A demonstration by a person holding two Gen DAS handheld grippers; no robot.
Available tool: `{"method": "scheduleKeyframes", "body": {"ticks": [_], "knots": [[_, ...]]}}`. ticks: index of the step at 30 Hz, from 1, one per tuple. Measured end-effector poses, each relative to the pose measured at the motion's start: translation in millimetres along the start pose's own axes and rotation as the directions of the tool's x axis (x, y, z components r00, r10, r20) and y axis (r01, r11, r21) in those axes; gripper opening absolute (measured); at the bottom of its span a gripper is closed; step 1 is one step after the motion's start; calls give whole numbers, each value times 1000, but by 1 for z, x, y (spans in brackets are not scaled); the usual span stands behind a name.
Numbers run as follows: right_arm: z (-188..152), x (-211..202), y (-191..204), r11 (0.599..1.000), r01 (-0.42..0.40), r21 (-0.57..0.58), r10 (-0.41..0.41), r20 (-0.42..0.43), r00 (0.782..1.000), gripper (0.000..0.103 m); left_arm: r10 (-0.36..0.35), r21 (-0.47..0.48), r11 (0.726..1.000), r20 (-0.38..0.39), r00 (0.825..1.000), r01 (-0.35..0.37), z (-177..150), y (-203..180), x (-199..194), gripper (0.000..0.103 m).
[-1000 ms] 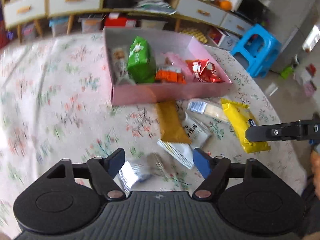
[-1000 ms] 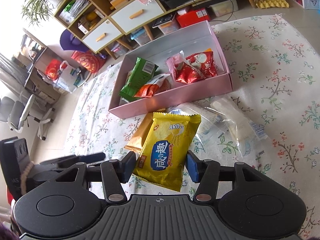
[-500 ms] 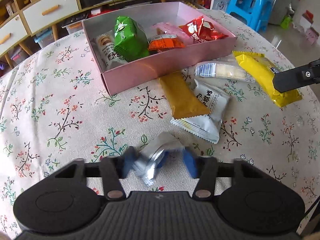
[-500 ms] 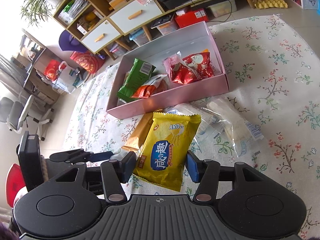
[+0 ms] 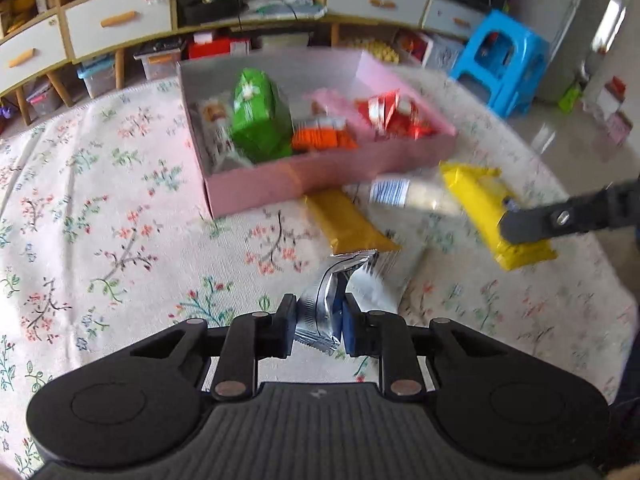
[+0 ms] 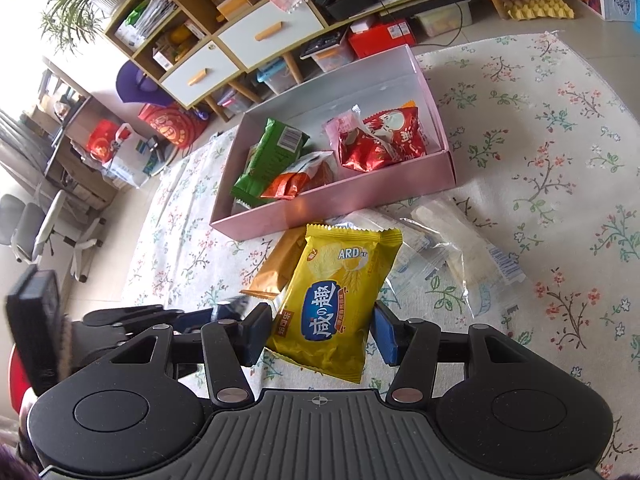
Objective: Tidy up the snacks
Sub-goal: 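Carry both snacks over the pink box and open both grippers inside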
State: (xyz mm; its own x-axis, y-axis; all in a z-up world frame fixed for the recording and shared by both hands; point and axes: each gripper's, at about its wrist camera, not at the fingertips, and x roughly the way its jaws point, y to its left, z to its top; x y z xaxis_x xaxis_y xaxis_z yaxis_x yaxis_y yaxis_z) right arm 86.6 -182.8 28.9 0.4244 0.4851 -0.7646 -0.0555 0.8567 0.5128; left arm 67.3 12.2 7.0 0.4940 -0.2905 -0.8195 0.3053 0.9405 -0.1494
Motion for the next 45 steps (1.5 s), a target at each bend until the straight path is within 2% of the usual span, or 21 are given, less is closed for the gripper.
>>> {"method": "scheduleKeyframes", "body": {"ticks": [9,16,19,22,30,36,41,45], "knots": [[9,-9,-7,1000,0,18,-1,34,999,53,-38,-131,990,102,994,52,11,18,-20,21],[26,-17,-17,999,16,44,-19,82,996,53,-28,-172,984,139,990,52,23,18,-19,21],[36,-16,-22,998,31,50,-36,97,995,53,3,-185,982,162,987,28,30,18,-17,21],[46,-8,-23,998,33,46,-37,94,995,53,6,-184,983,165,986,25,37,17,-10,21],[71,24,-17,1000,-24,19,23,76,997,53,19,-184,983,182,983,15,59,21,8,21],[87,47,-7,996,-85,12,84,65,994,53,-4,-208,977,172,985,41,68,25,26,21],[100,69,-1,996,-89,4,88,59,994,53,-3,-215,976,147,989,35,71,26,37,21],[104,90,-4,999,-30,-14,31,47,998,52,-2,-233,972,142,990,35,71,32,43,21]]}}
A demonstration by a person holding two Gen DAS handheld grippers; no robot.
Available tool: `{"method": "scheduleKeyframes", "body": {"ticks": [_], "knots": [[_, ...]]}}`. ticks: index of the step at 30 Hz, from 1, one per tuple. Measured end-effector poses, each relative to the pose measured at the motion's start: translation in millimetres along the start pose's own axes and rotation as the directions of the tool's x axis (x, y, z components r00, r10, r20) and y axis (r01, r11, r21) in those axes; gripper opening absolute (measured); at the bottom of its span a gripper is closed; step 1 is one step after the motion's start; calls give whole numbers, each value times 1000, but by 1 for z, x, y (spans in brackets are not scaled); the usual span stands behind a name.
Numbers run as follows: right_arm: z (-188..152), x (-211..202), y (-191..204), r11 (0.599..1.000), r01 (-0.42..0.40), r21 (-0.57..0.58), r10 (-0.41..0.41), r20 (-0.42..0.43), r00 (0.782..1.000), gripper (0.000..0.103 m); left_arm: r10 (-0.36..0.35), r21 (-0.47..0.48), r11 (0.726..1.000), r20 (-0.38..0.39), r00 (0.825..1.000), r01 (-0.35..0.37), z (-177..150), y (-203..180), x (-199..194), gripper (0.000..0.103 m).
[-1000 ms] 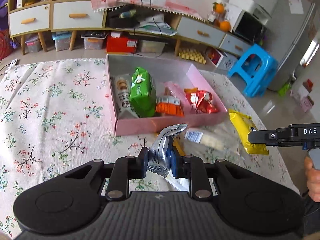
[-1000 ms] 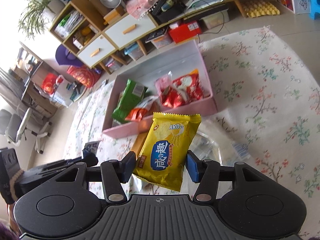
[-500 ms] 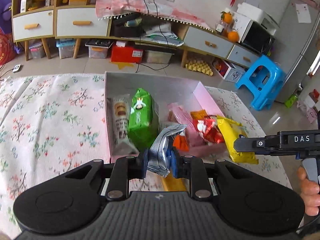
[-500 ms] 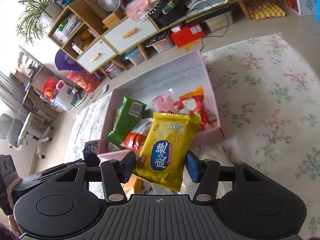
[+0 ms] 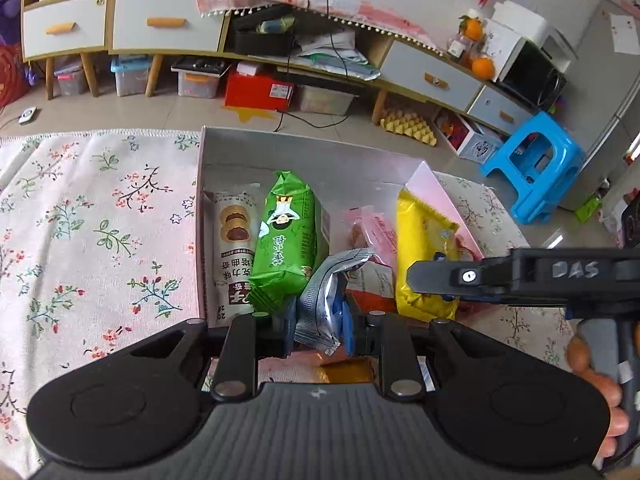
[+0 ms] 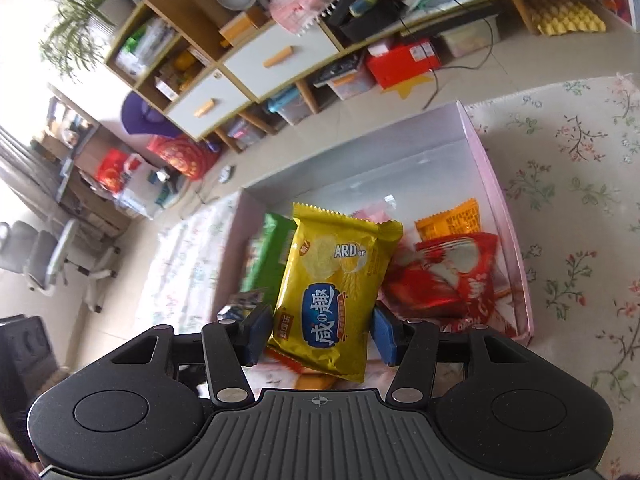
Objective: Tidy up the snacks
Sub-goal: 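Carry both snacks over the pink box and open both grippers inside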
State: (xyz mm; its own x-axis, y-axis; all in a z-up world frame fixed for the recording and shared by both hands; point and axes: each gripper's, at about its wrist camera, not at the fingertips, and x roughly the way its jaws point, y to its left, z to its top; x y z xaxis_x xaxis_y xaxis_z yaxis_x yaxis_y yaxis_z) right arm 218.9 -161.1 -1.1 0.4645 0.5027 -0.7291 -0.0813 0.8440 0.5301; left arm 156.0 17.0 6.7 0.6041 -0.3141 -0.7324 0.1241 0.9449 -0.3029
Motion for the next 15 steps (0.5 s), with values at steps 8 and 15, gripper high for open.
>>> {"method": "scheduleKeyframes", "body": {"ticks": [8,15], "knots": [[3,6,4,996,48,-74,-45,40,998,46,12,16,1000,23,1000,-12,-1,-2,4,21],[6,-7,10,997,39,-66,-35,62,997,52,-20,12,1000,28,999,20,0,-1,-7,28]]}}
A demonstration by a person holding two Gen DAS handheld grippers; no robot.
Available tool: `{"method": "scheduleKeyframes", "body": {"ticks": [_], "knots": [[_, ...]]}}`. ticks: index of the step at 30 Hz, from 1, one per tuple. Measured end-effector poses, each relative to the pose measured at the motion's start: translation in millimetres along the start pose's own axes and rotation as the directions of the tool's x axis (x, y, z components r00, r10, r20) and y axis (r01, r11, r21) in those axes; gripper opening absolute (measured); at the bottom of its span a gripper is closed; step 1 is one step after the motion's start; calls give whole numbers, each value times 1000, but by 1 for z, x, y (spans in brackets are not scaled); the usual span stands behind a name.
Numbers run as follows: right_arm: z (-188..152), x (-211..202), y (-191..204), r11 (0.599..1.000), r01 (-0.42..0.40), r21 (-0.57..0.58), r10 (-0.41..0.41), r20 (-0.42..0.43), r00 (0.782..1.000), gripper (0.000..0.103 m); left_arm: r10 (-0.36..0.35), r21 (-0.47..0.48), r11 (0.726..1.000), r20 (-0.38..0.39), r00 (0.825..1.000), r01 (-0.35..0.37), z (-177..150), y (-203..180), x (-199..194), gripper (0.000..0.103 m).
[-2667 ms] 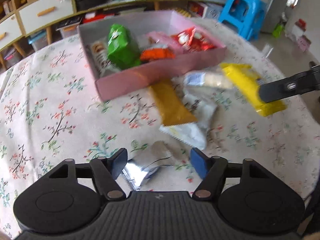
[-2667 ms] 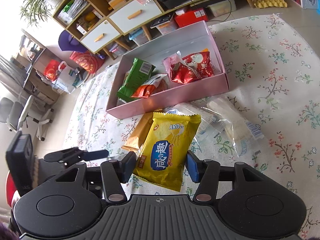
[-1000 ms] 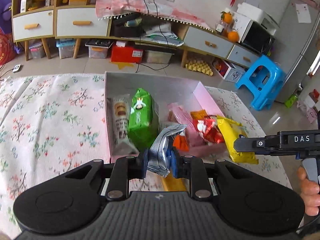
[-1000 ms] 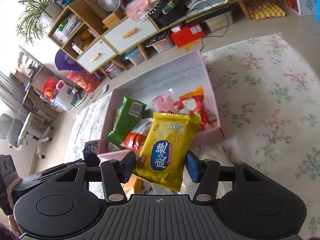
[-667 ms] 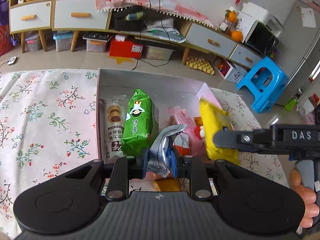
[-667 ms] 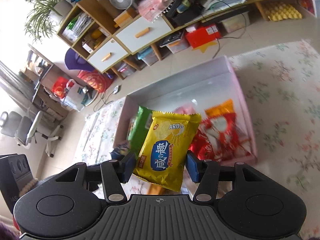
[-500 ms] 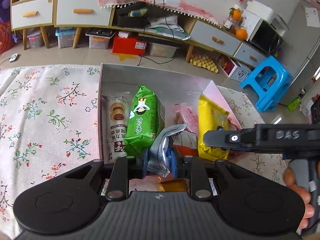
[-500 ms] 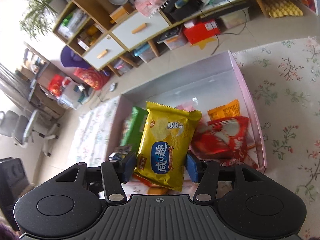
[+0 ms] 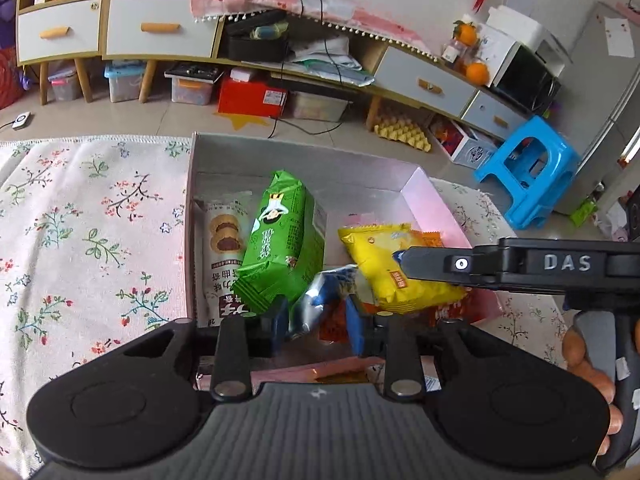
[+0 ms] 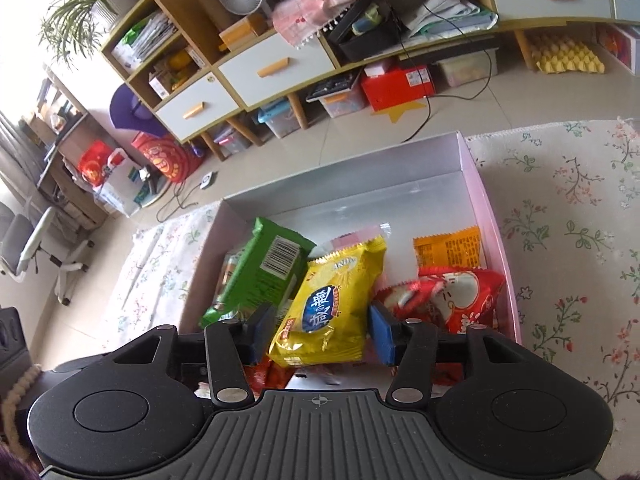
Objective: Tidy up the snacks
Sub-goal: 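Carry both snacks over the pink box and open both grippers inside, then withdraw both grippers from the box toward the remaining snacks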
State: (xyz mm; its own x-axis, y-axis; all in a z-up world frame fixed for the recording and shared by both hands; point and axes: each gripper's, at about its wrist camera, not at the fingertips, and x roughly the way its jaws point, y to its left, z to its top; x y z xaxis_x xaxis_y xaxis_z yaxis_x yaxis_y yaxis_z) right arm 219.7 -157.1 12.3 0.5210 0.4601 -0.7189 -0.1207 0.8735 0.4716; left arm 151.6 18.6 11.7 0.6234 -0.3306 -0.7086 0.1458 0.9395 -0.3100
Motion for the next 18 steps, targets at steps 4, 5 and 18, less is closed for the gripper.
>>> {"method": "scheduleKeyframes", "body": {"ticks": [4,5,18], "knots": [[2,-16,3,1000,20,-10,-20,25,999,52,-13,-36,999,20,1000,14,3,3,-7,28],[3,-19,4,1000,26,-17,-25,31,999,52,-16,-43,999,24,1000,17,3,3,-8,28],[-14,-90,32,979,69,-192,-60,53,997,59,127,-39,991,20,992,-126,-9,-16,-39,47]]}}
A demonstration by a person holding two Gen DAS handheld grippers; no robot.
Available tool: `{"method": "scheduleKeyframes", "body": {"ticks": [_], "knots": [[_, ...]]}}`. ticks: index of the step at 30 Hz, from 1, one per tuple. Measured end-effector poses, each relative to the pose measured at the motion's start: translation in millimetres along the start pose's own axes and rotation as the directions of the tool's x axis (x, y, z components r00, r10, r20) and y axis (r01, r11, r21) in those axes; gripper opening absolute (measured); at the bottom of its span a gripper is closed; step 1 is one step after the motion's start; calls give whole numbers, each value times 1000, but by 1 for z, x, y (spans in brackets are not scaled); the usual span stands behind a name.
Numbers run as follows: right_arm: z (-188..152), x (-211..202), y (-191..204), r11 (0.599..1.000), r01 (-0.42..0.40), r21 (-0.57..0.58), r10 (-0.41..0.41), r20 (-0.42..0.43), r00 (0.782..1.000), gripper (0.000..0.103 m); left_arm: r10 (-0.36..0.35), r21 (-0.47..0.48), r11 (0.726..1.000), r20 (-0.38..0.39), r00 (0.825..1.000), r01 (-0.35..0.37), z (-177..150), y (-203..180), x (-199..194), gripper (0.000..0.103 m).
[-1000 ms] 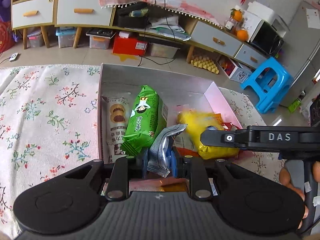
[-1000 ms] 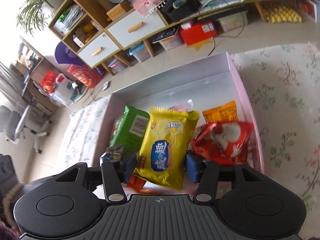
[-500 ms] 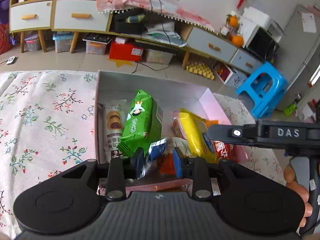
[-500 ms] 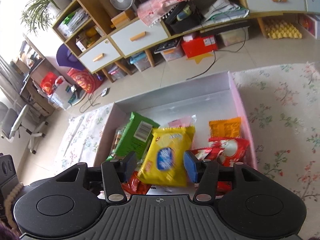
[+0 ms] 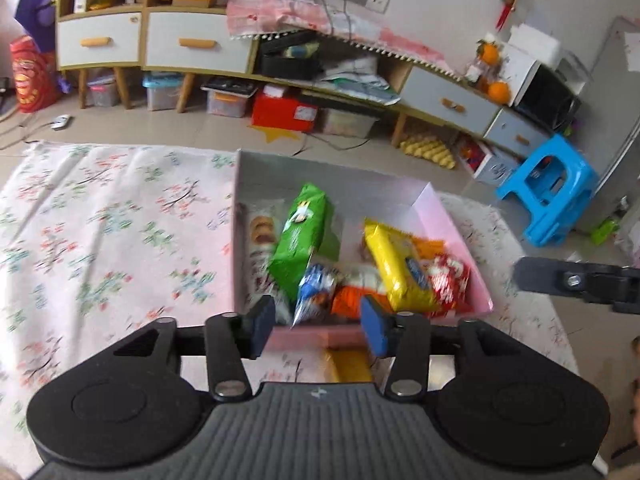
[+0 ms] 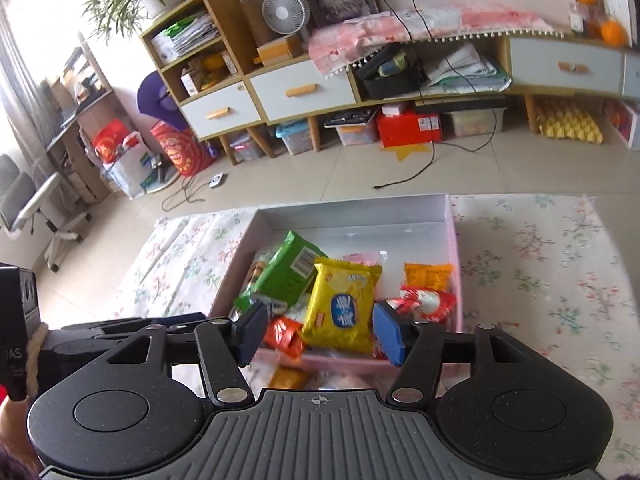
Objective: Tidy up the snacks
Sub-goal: 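Withdraw both grippers from the box toward the remaining snacks, then grasp the brown bar with the left gripper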
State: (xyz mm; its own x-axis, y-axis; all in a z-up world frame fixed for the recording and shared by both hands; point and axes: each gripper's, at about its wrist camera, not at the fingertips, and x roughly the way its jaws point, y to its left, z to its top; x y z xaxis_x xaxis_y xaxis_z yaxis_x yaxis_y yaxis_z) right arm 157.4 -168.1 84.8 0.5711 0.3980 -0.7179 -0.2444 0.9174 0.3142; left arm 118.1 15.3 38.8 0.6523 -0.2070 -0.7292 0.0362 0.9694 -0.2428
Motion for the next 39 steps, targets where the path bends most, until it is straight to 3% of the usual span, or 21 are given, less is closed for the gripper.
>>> {"method": "scheduleKeyframes", "body": {"ticks": [4,10,15,22,28,33,39], "knots": [[-15,-19,-3,1000,25,-16,-25,-13,1000,64,84,39,996,-11,996,-83,-13,-11,-11,57],[-47,-45,-5,1000,13,-20,-13,-21,1000,66,70,25,997,-7,998,-70,-32,-22,-31,70],[-73,-63,-3,999,20,-40,-21,-10,1000,74,121,60,991,25,992,-123,-44,-35,-37,78],[-83,-50,-6,998,46,-49,-48,-52,997,76,164,78,983,13,986,-164,-51,-42,-27,79],[-90,-44,0,999,6,-48,-11,-95,995,76,209,80,975,-14,978,-207,-60,-47,-18,80],[-90,-40,-6,997,65,-32,-68,-107,992,87,224,100,970,-1,975,-223,-65,-52,-19,87],[-92,-31,-15,995,104,-2,-103,-141,985,88,229,102,968,-3,973,-227,-67,-52,-19,89]]}}
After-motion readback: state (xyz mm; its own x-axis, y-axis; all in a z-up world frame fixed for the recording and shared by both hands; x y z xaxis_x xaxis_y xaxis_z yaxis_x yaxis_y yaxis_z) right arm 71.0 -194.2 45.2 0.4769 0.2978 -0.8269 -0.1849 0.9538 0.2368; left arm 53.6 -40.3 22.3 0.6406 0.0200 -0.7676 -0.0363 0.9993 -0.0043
